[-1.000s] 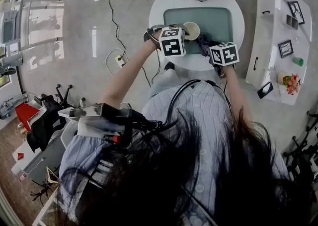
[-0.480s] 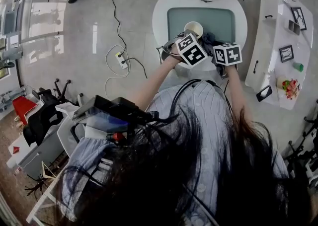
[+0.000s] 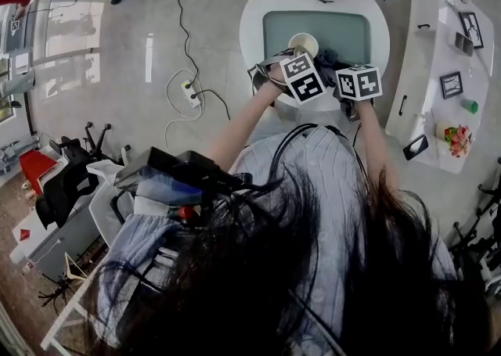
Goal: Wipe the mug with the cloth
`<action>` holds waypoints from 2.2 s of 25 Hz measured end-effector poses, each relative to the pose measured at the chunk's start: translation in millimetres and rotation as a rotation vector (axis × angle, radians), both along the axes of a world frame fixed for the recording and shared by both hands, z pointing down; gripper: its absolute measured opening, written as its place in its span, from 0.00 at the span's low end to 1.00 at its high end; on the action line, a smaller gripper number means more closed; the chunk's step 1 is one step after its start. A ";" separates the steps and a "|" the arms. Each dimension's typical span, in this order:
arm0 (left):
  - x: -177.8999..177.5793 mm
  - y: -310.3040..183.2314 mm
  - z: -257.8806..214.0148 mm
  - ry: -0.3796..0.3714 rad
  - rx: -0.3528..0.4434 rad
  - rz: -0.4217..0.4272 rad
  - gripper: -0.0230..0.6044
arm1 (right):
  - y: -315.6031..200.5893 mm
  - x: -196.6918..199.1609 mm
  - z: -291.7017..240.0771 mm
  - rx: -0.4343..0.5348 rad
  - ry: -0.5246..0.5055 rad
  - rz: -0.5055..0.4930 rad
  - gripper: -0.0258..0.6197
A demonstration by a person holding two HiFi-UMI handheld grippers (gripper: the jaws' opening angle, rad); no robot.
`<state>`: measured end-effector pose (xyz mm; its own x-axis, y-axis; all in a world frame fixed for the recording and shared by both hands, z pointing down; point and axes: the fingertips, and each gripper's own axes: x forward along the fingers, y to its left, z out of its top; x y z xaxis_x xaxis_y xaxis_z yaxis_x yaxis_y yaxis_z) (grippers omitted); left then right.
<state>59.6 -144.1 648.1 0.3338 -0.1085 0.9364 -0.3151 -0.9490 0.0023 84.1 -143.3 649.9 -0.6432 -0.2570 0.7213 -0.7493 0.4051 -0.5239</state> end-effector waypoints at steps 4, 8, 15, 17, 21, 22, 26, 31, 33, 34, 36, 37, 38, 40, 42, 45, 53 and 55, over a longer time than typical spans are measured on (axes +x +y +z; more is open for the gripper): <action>-5.8 2.6 -0.9 0.013 -0.039 0.121 0.10 | -4.2 0.2 -1.3 0.010 0.022 -0.031 0.19; -14.3 5.7 -1.4 -0.020 -0.052 0.299 0.10 | -9.7 0.6 -1.4 0.023 0.045 -0.079 0.19; -24.1 12.8 -0.2 -0.076 -0.038 0.556 0.10 | -24.5 3.4 -3.1 0.060 0.086 -0.146 0.19; -26.6 13.8 0.8 -0.087 -0.027 0.620 0.10 | -29.5 3.8 -3.4 0.074 0.105 -0.180 0.19; -27.7 15.8 2.9 -0.105 -0.007 0.730 0.10 | -38.8 5.0 -2.6 0.088 0.124 -0.253 0.19; -27.8 16.2 3.0 -0.107 -0.001 0.756 0.10 | -40.9 4.9 -2.6 0.092 0.129 -0.270 0.19; -29.8 19.0 3.4 -0.114 0.023 0.867 0.10 | -48.2 2.1 -1.7 0.121 0.156 -0.346 0.19; -30.6 19.8 3.7 -0.126 0.062 0.969 0.10 | -60.5 -2.2 -0.6 0.147 0.168 -0.420 0.19; -29.6 19.7 3.9 -0.123 0.069 0.981 0.10 | -65.1 -5.0 -0.5 0.160 0.171 -0.455 0.19; -29.3 19.6 4.1 -0.121 0.070 0.983 0.10 | -67.0 -6.3 0.0 0.168 0.174 -0.474 0.19; -29.4 19.7 4.5 -0.117 0.071 0.984 0.10 | -70.6 -9.3 1.1 0.181 0.176 -0.507 0.19; -29.5 19.6 4.8 -0.114 0.070 0.983 0.10 | -72.5 -11.0 1.6 0.184 0.173 -0.518 0.19; -29.6 19.3 4.9 -0.111 0.069 0.980 0.10 | -74.3 -12.4 2.0 0.186 0.170 -0.526 0.19; -30.0 18.9 4.6 -0.105 0.065 0.968 0.10 | -77.7 -14.8 2.4 0.187 0.167 -0.530 0.19; -30.6 18.8 3.6 -0.094 0.063 0.946 0.10 | -80.0 -17.0 2.4 0.186 0.166 -0.517 0.19; -30.4 17.1 2.0 -0.062 0.072 0.879 0.10 | -81.0 -18.3 0.3 0.185 0.161 -0.469 0.19; -23.2 12.7 -25.7 0.103 0.077 0.594 0.10 | -76.9 -3.4 -9.4 0.164 0.108 -0.203 0.19; -20.1 9.0 -41.6 0.174 0.076 0.498 0.10 | -74.2 2.2 -16.1 0.160 0.071 -0.102 0.19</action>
<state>39.5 -135.1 606.6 0.5119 0.0377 0.8582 0.1730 -0.9831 -0.0600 86.3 -217.5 633.8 -0.6210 -0.3084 0.7206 -0.7327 0.5549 -0.3939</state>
